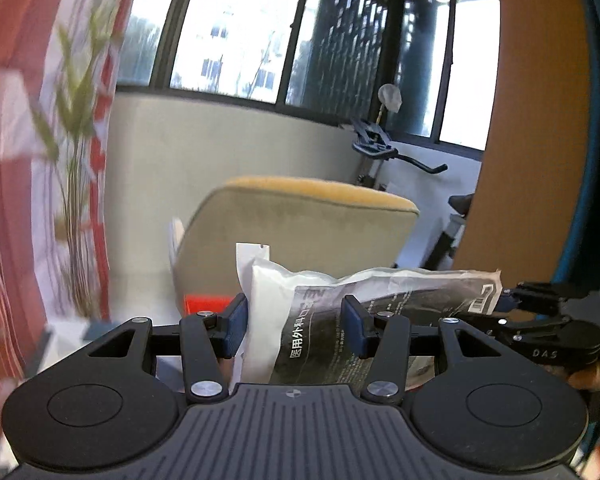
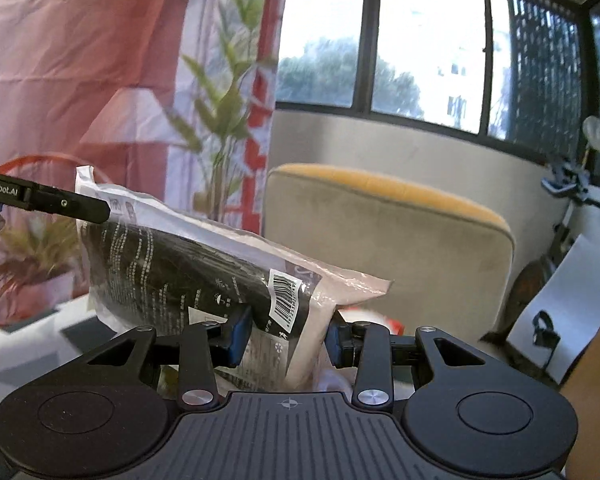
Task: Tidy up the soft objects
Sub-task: 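Lift the clear plastic bag with both tools and lower it into the box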
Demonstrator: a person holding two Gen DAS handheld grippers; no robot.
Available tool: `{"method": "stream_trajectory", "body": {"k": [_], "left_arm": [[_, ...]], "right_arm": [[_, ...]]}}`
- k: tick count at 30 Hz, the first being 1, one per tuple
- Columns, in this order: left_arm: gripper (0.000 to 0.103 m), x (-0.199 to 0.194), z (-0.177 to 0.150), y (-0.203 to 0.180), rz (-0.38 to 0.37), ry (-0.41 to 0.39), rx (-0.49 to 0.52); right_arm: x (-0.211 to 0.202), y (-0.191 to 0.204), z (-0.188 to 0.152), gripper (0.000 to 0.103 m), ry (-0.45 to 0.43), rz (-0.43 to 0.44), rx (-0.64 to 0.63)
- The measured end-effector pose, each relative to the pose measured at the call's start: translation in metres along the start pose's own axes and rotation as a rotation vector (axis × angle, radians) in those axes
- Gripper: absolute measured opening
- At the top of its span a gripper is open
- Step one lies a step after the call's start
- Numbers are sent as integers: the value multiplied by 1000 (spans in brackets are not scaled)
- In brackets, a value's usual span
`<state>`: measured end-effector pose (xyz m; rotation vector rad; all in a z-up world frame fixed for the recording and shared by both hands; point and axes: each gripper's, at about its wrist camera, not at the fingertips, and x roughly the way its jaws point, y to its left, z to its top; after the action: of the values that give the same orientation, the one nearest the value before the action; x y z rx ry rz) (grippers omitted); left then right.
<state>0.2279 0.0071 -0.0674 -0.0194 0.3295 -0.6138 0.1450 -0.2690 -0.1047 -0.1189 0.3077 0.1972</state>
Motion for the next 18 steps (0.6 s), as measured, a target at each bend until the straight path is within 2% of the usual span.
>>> {"method": "stream_trajectory", "body": {"k": [5,8,13,18], "left_arm": [[53,26,3,0,22,-7,40],[53,48,-1,-1,40,35,60],[52,73,-17,10,30,145,38],[49,91,-31,24,28,246,10]], "right_arm": [[28,-14,-7,34,-31,-29,38],[47,-21,-17,34,-26,-49,70],[76,-25,-38,33,72,-46,121],[97,-33,-52,30,188,-2,187]]}}
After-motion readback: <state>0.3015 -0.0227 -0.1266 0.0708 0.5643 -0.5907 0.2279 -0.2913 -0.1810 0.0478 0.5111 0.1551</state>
